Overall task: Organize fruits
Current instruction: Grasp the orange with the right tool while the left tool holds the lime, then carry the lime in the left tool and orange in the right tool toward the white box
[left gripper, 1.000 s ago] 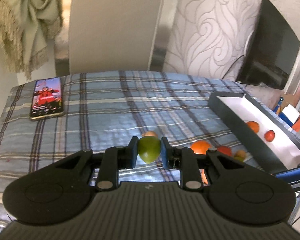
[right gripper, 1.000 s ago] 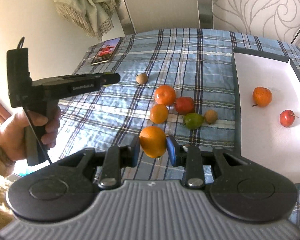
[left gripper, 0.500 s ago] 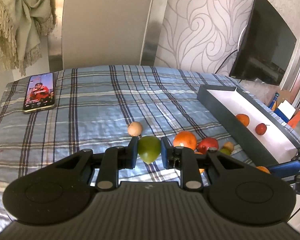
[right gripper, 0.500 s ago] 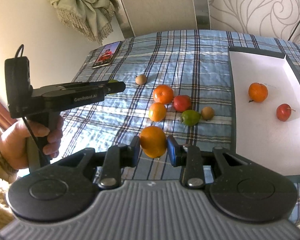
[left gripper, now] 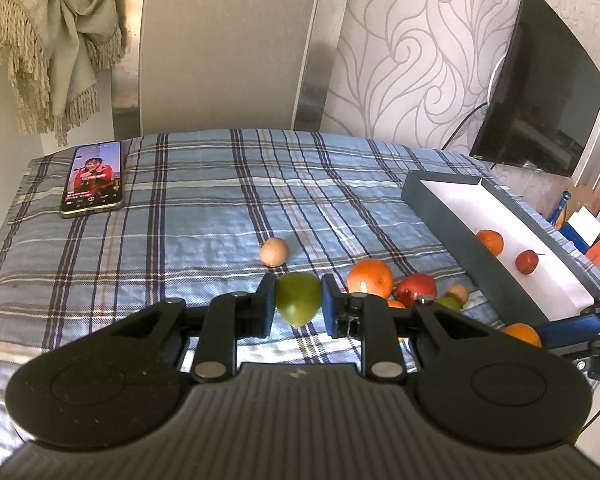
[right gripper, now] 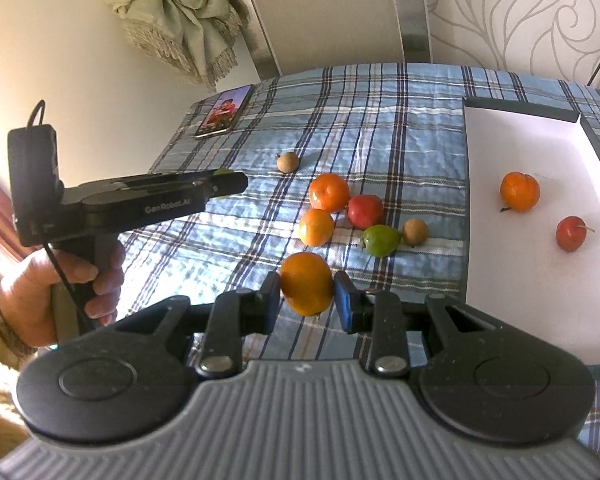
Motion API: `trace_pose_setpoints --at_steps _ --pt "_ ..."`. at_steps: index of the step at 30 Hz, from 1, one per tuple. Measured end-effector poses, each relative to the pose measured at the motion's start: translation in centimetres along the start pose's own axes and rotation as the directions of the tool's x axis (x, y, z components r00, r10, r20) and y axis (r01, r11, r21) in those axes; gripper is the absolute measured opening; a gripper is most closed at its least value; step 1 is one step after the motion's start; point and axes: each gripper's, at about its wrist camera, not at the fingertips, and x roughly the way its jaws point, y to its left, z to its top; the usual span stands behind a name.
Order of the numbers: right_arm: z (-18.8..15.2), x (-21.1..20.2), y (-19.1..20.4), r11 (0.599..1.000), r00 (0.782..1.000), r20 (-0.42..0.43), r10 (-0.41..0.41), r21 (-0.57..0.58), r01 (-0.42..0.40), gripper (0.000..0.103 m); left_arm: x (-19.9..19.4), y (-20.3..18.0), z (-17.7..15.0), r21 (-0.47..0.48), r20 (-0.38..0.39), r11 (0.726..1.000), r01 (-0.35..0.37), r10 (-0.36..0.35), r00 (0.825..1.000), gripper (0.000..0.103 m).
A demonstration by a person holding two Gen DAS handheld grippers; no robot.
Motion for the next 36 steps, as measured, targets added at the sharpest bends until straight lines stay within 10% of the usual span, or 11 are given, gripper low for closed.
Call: trace_pose_setpoints --at_steps 36 --pt "-0.5 -2.7 -2.4 0.999 0.997 0.073 0.016 0.043 -0.019 0.032 1.4 -4.6 1.5 0.079 -0.019 0.995 0.062 -0.061 0.998 0.027"
